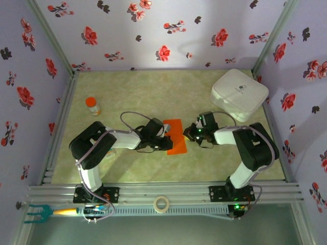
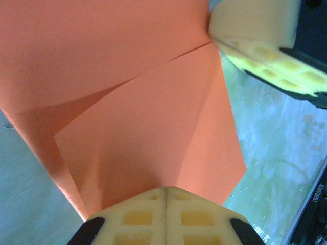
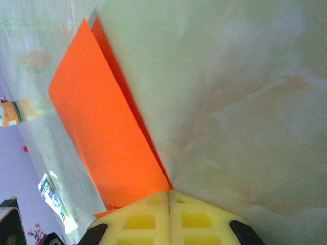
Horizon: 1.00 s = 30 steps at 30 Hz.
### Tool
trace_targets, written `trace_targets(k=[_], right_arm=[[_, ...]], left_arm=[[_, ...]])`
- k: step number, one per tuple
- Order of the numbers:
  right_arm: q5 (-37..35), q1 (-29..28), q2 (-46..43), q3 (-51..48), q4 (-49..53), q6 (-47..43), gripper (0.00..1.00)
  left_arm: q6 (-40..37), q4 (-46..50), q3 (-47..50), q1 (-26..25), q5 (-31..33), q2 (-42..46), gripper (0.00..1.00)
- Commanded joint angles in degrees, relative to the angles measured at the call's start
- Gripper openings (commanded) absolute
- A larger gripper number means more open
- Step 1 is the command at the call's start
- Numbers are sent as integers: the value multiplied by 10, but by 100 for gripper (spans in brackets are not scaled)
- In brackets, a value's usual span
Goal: Fold a paper plane with a square sheet of paper (pick it up from the middle)
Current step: Fold the triangle a second time at the center of the table.
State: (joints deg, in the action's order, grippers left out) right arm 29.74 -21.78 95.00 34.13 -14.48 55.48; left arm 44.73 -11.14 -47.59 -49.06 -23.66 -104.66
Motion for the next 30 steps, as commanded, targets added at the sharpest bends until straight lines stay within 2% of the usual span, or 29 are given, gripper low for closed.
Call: trace_targets(k=[1,7,15,23,30], right_arm=[[-19,4,-27,1,35,-18,4],[-30,-21,-89,0,62,-17,5],[-9,-78,-25,9,14,8,3],[-51,-70,3,4,70,-18,0],[-51,-68,5,-9,54,-9,0]], left_arm=[[2,77,28,1,20,-35,0],[3,78,26,0,21,-31,0],[2,82,17,0,20,-31,0],[-2,87,11,0,3,-7,0],[-16,93,-1,-6,-17,40,2]])
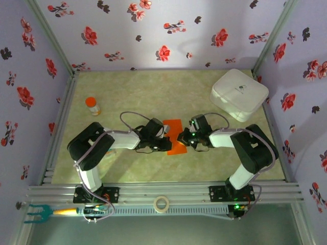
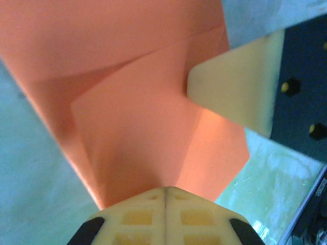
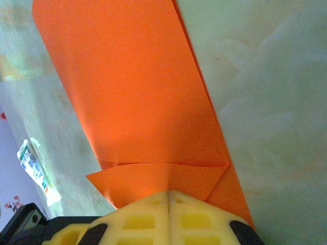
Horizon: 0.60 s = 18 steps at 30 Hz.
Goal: Fold a paper plane with a square sheet of paper (pick it up from the middle)
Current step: Fold the triangle a second time at the center of the table.
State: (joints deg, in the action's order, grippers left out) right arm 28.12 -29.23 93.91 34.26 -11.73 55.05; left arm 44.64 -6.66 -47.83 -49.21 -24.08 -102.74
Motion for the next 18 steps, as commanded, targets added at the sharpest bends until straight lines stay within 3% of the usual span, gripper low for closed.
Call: trace_targets(k=[1,7,18], right_arm=[[-35,7,15,-10,25,-3,0],[-33,7,14,-11,25,-2,0],[-33,7,19,-16,21,-1,0]], left_arm=[[-17,47,-2,-5,-17,22,3],[-13,18,-17,-7,-40,5,5],[-13,40,0,-11,-21,-23,6]])
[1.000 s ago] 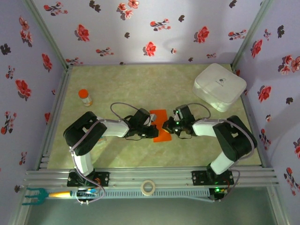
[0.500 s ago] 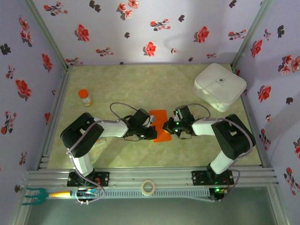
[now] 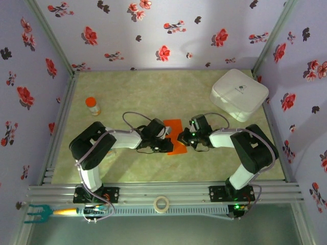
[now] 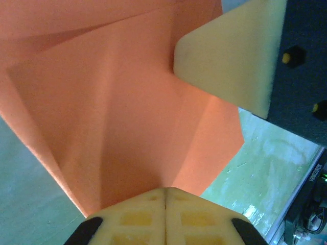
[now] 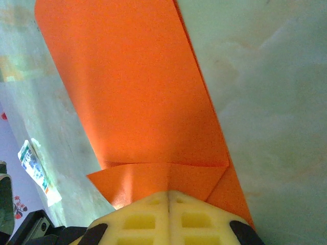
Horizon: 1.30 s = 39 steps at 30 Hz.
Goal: Fold a paper plane with a square sheet of paper (pick it up from the middle)
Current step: Fold the triangle a second time at the center of the table.
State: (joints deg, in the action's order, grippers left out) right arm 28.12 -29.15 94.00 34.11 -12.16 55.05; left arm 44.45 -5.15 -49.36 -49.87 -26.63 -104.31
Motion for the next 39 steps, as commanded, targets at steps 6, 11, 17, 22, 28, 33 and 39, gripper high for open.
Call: trace_targets(k=[6,11,17,22,28,33,39], right_arm=[[-32,6,20,-14,25,-1,0],[-31,6,22,-13,24,-1,0],[-30,6,21,-12,23,0,0],[-29,6,18,-12,25,0,0],[-27,6,16,-10,26,-1,0],[-16,6,15,-6,14,-3,0],[-2,6,-9,17,27,-26,0]], left_arm=[[5,11,61,-6,4,18,6],[2,22,66,-7,3,42,6],[-8,37,51,-7,5,61,6],[-22,42,19,-3,20,80,6],[-32,56,-20,5,18,29,5],[-17,41,-4,5,27,-3,1],[-1,12,43,4,28,-3,0]])
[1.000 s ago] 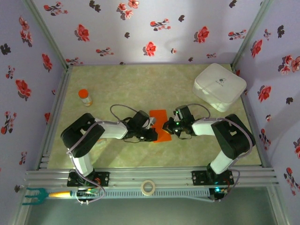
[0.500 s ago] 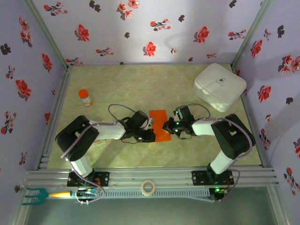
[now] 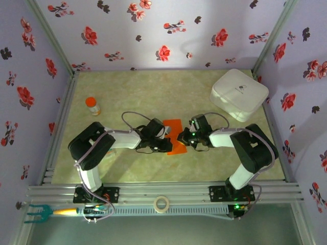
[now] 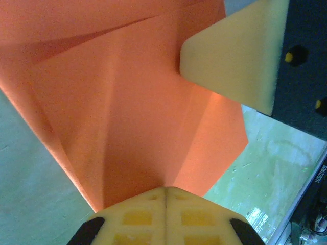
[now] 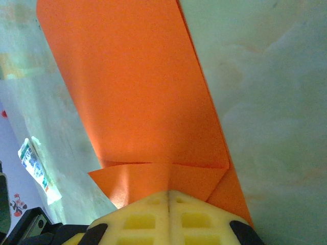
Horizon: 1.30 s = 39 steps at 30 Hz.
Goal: Fold a paper plane with a square sheet of paper (pick it up from the middle)
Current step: Fold the triangle a second time at the center of the table.
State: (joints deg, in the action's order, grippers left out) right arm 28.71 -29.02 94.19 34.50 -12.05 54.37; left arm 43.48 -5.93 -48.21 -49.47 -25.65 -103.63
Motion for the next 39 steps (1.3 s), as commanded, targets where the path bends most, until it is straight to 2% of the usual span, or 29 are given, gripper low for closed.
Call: trace_targets(k=[1,5,11,16,32,39], right_arm=[[-6,4,-19,15,26,-19,0],[-6,-10,-38,16,17,-16,0],[4,-48,-18,-4,-35,11,0],[-6,-48,1,-27,-50,14,0],[0,72,15,6,-15,-3,2],[0,71,-50,-2,9,-6,3]], left_arm=[[10,18,35,1,18,-9,0],[15,10,42,1,21,-6,0],[17,13,40,0,24,-6,0],[17,14,39,0,25,-5,0],[19,5,47,0,18,-9,0],[19,-1,46,0,19,7,0]])
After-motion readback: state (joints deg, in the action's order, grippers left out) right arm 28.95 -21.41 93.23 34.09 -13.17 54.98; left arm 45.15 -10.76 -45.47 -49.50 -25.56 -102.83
